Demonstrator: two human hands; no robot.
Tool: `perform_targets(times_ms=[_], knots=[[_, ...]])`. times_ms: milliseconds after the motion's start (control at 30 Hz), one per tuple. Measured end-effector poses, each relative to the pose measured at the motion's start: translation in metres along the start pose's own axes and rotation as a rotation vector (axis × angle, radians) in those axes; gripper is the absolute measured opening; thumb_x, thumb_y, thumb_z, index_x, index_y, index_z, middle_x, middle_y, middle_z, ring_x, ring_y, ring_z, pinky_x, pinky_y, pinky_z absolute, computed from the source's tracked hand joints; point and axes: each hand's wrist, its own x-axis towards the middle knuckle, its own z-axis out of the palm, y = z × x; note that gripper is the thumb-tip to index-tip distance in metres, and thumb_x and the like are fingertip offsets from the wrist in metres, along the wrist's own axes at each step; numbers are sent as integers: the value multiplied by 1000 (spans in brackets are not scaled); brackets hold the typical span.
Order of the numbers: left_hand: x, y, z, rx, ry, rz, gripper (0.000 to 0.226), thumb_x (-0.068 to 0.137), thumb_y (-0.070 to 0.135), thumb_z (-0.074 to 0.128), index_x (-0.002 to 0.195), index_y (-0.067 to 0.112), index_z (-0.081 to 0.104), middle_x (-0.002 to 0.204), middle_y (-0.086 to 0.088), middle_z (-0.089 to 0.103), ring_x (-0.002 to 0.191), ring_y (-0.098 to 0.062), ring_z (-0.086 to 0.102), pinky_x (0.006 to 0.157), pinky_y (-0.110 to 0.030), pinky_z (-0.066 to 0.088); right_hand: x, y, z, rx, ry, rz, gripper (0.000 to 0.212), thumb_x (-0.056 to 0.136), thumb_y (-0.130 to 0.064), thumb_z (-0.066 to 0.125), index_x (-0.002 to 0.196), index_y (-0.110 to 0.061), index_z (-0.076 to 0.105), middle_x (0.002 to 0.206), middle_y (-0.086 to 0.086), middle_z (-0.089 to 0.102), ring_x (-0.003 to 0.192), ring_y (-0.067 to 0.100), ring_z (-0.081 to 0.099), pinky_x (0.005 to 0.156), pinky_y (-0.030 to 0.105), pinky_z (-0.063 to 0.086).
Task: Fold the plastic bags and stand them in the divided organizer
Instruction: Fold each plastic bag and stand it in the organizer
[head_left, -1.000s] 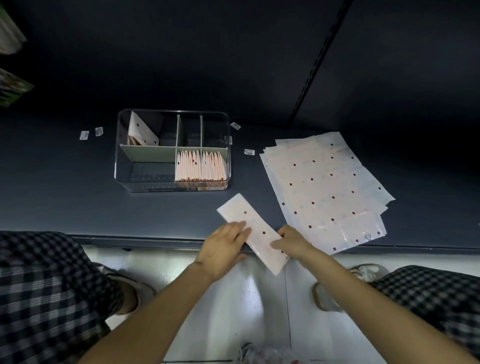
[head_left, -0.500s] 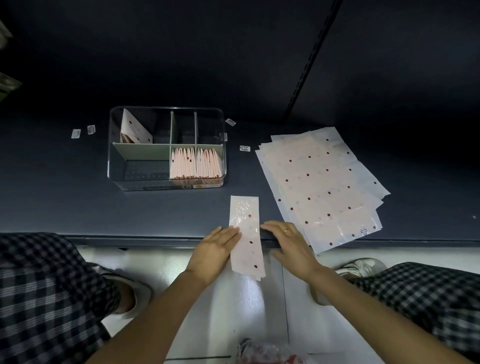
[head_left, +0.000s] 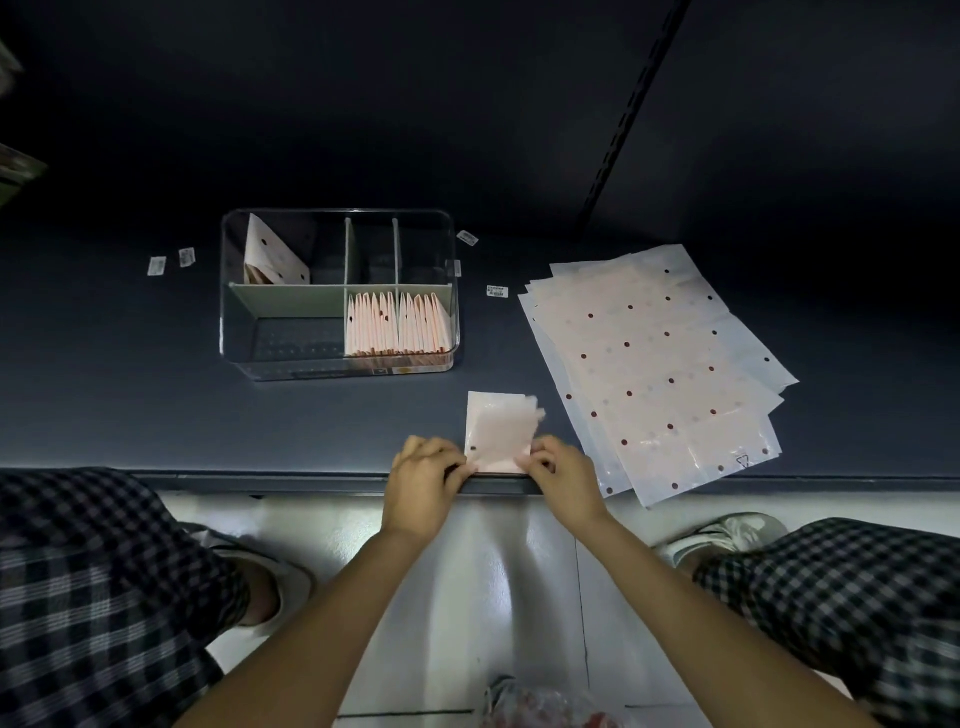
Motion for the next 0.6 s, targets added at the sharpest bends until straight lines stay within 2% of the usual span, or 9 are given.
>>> perform_targets(times_ms=[100,167,267,400,467,533,600], knots=[[3,-2,6,-23,26,-193,15,85,36,67,83,24,75,90,8,50,91,-15,39,82,-27,29,7,-5,2,-34,14,66,17,90,-27,61,89,-11,61,81,0,68,79,17,60,74,31,46],[5,-2,9,-4,27,-274,17,84,41,66,82,27,75,91,9,45,92,-14,37,80,-25,23,10,-6,3,-72,19,101,17,90,-28,61,90,-11,62,86,3,69,78,15,57,70,26,44],[9,2,13,27,33,-331,18,84,41,65,78,27,73,94,9,45,98,-17,40,82,-27,24,14,-8,4,-94,-8,145,19,90,-28,62,93,-10,64,93,4,68,82,15,58,72,24,42],[8,7,14,99,46,-349,12,83,36,66,78,25,63,95,6,43,101,-21,43,84,-31,28,17,-14,2,-94,-20,205,19,89,-26,63,96,-9,65,97,6,68,92,22,62,83,30,49],[8,9,10,146,87,-269,18,80,29,72,86,20,58,100,0,49,98,-25,46,80,-34,33,17,-18,1,-105,-24,223,16,88,-26,63,93,-10,64,97,6,68,94,23,62,85,32,49],[8,9,4,204,86,-17,23,73,15,78,91,17,64,106,-3,59,95,-29,53,74,-37,40,16,-22,1,-105,-16,240,9,87,-23,63,86,-15,61,96,6,67,94,24,61,86,35,50],[11,6,1,257,-14,232,27,70,3,76,93,17,71,112,-2,67,102,-29,60,77,-37,45,15,-24,1,-93,1,259,10,86,-22,64,84,-17,56,92,3,65,93,24,61,86,37,50]])
